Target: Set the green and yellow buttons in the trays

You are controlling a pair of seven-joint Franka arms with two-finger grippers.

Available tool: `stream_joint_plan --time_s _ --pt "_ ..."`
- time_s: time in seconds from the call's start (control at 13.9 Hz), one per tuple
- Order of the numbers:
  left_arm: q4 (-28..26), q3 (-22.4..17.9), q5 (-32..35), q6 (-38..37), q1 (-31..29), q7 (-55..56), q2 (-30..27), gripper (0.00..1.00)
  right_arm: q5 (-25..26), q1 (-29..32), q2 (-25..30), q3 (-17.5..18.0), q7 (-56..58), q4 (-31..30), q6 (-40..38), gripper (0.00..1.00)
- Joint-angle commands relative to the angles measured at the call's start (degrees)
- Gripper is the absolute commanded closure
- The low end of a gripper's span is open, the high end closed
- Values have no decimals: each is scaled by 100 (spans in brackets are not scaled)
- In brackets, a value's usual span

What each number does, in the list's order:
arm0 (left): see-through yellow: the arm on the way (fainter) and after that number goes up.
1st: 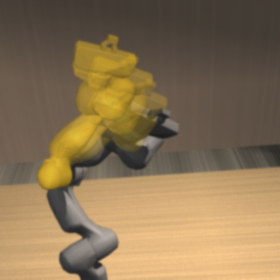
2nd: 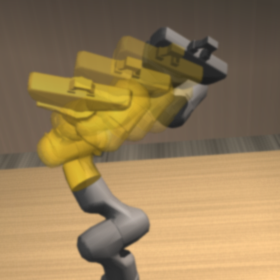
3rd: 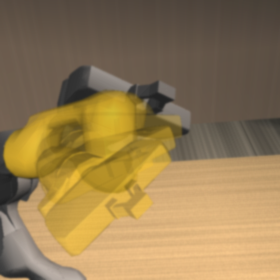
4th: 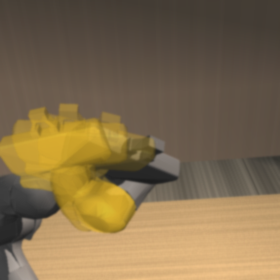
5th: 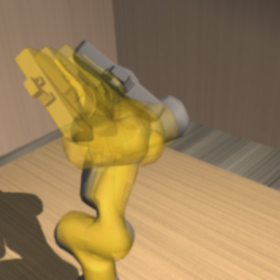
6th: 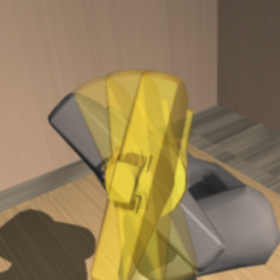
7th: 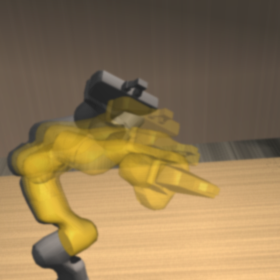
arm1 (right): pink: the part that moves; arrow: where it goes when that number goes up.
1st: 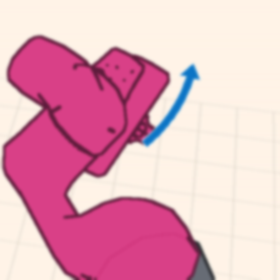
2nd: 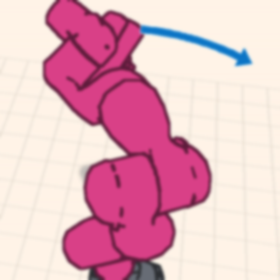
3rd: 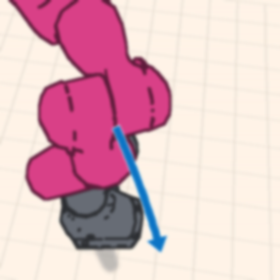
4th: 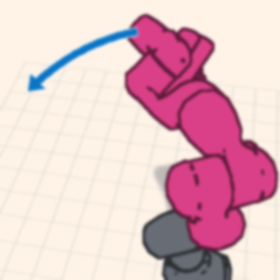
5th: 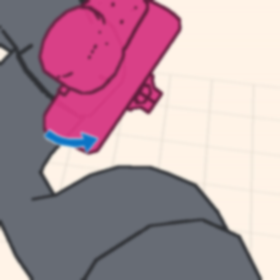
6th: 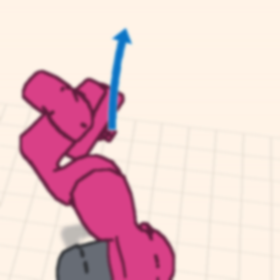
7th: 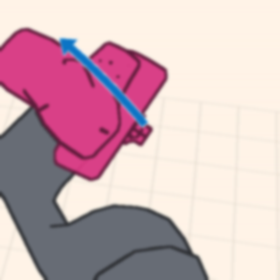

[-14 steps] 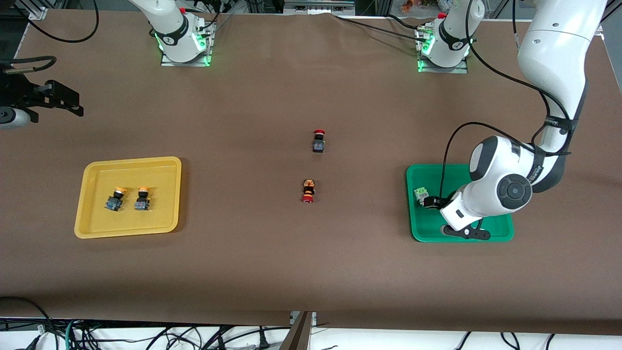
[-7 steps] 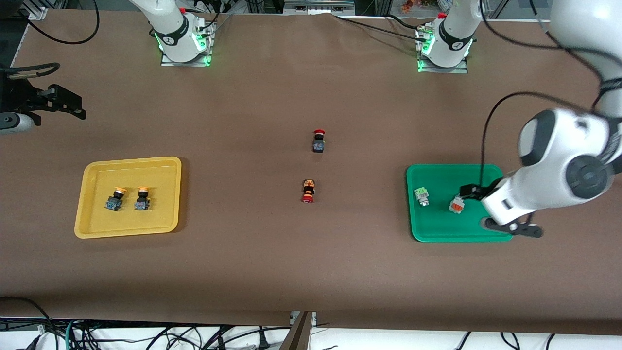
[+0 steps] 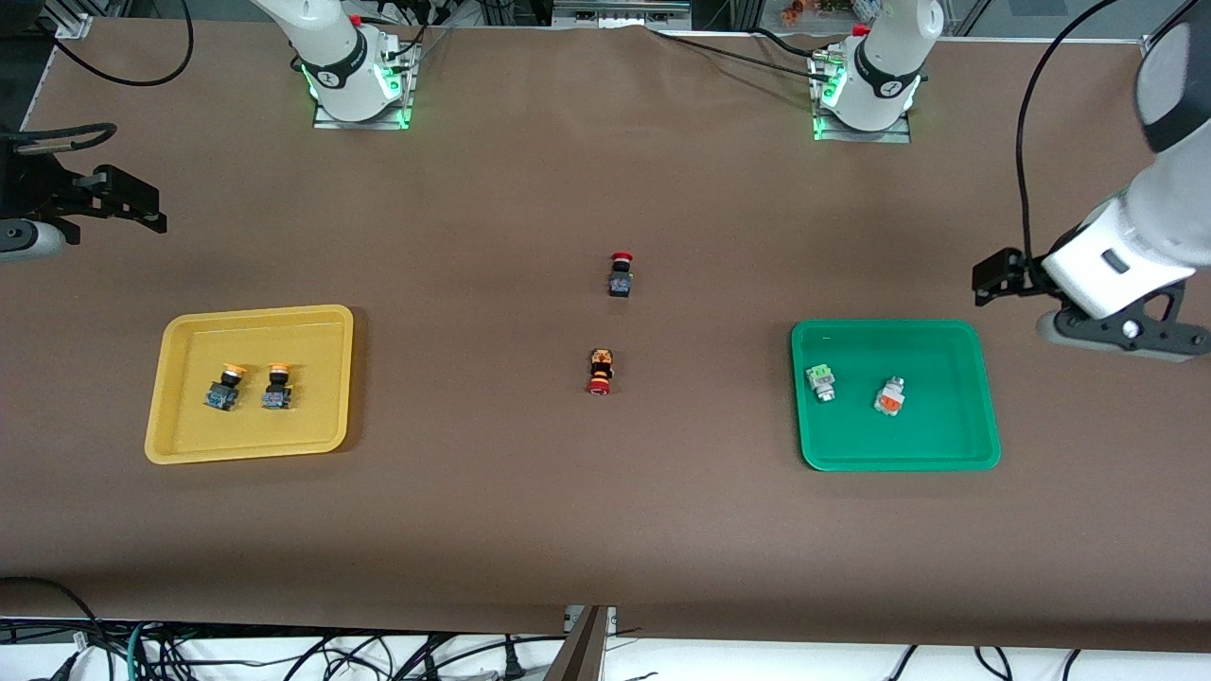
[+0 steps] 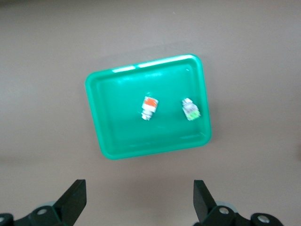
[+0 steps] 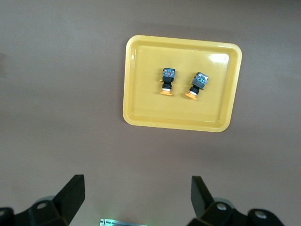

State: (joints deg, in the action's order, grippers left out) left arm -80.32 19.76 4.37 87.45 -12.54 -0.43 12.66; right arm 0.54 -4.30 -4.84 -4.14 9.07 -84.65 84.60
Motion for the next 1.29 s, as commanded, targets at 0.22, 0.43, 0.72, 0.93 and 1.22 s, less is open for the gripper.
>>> stream_joint_plan --time_s 0.22,0.43,0.72,0.93,1.22 --pt "-476 81 -559 351 -231 -11 -299 0 25 34 45 53 -99 -16 21 0" --pt "-1036 -469 -876 404 381 200 -947 0 25 34 45 53 -90 -16 12 0" --pt "-2250 -2324 -938 737 1657 236 -1732 0 16 34 45 53 -90 -25 21 0" --pt "-2059 -2546 -894 738 1711 140 -1478 0 25 34 45 53 -90 -25 21 0" --pt "-2032 -2512 -850 721 1711 148 -1442 0 16 34 45 53 -90 -16 21 0"
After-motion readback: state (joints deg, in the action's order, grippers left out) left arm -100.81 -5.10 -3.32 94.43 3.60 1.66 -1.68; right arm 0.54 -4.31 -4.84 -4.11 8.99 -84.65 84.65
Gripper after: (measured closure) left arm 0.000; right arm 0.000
